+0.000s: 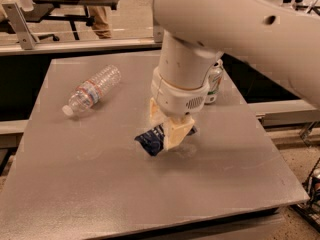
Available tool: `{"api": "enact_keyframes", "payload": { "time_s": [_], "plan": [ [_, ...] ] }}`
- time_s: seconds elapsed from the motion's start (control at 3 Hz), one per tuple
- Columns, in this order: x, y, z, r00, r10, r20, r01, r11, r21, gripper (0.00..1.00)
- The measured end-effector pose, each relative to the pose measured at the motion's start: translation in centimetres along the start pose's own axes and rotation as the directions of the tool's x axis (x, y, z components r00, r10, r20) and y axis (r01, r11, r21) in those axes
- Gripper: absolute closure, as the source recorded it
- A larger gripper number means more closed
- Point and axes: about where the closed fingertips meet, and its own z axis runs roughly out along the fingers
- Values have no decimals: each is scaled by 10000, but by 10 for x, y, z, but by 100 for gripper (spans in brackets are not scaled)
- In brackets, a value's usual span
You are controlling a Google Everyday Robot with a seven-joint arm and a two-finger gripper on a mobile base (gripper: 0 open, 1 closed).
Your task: Move rxbar blueberry near 7up can
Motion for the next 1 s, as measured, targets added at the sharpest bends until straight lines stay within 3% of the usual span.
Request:
{"api": "enact_keyframes", "payload": {
  "time_s": [0.67, 1.0],
  "plan": [
    [65, -32, -8, 9866, 1621, 177, -1626, 9861, 335, 100],
    [93, -33, -2, 9736, 2282, 34, -2282, 9731, 326, 88]
  ]
}}
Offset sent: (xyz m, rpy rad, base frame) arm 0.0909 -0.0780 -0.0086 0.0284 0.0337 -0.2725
